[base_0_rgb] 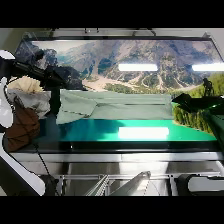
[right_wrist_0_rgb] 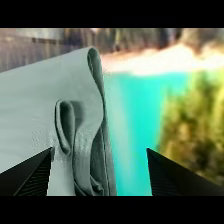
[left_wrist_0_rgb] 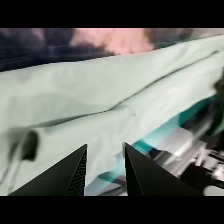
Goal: Fold the shirts.
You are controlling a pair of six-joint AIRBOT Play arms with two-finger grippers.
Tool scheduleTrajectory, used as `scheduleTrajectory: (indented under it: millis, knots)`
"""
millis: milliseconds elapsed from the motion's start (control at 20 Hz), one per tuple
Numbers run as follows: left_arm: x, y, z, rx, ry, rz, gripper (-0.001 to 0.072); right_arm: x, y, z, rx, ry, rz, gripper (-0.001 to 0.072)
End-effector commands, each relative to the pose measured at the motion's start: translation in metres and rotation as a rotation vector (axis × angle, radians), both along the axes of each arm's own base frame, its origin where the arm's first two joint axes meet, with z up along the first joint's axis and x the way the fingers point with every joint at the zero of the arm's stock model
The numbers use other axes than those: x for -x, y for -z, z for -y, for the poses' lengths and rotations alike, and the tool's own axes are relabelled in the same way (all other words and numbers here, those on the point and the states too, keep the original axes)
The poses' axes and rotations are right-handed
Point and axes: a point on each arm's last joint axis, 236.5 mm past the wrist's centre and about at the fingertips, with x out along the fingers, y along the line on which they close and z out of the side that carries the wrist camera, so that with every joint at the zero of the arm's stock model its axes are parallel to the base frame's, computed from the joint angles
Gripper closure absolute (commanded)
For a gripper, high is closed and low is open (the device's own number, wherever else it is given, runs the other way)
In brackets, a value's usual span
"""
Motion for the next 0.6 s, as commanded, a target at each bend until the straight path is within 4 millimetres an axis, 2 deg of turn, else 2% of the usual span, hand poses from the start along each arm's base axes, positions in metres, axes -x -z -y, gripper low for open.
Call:
scheduleTrajectory:
  millis: [0, 50, 100, 150, 200, 250, 300, 350, 400, 550]
  knots:
    - [-0.002, -0.017, 0.036, 0.199, -0.020, -0.017, 0.0491, 0.005, 0.021, -0.025, -0.054, -0.020, -0.087, 0.0078]
    - [0.001, -0.012, 0.045, 0.206, -0.004, -0.023, 0.0646, 0.003, 0.025, -0.036, -0.088, -0.016, -0.095, 0.0080]
    - [0.006, -0.005, 0.057, 0.208, 0.025, -0.024, 0.0712, -0.001, 0.025, -0.046, -0.124, -0.011, -0.094, 0.0180]
    - [0.012, 0.002, 0.071, 0.210, 0.053, -0.034, 0.0712, -0.006, 0.025, -0.054, -0.151, -0.006, -0.092, 0.0268]
    - [0.019, 0.008, 0.088, 0.212, 0.088, -0.041, 0.0713, -0.009, 0.024, -0.060, -0.169, -0.004, -0.091, 0.0278]
    - [0.025, 0.013, 0.106, 0.210, 0.124, -0.039, 0.0713, -0.009, 0.024, -0.064, -0.183, -0.011, -0.094, 0.0384]
    - [0.031, 0.018, 0.126, 0.203, 0.155, -0.038, 0.0713, -0.009, 0.021, -0.067, -0.192, -0.023, -0.095, 0.0652]
    - [0.036, 0.027, 0.147, 0.177, 0.179, -0.037, 0.0713, -0.009, 0.017, -0.070, -0.208, -0.027, -0.092, 0.0695]
    - [0.039, 0.038, 0.163, 0.128, 0.201, -0.023, 0.0713, -0.009, 0.011, -0.070, -0.224, -0.044, -0.088, 0.0696]
    - [0.046, 0.069, 0.215, -0.030, 0.260, 0.053, 0.0713, -0.010, -0.030, -0.062, -0.306, -0.119, -0.055, 0.0696]
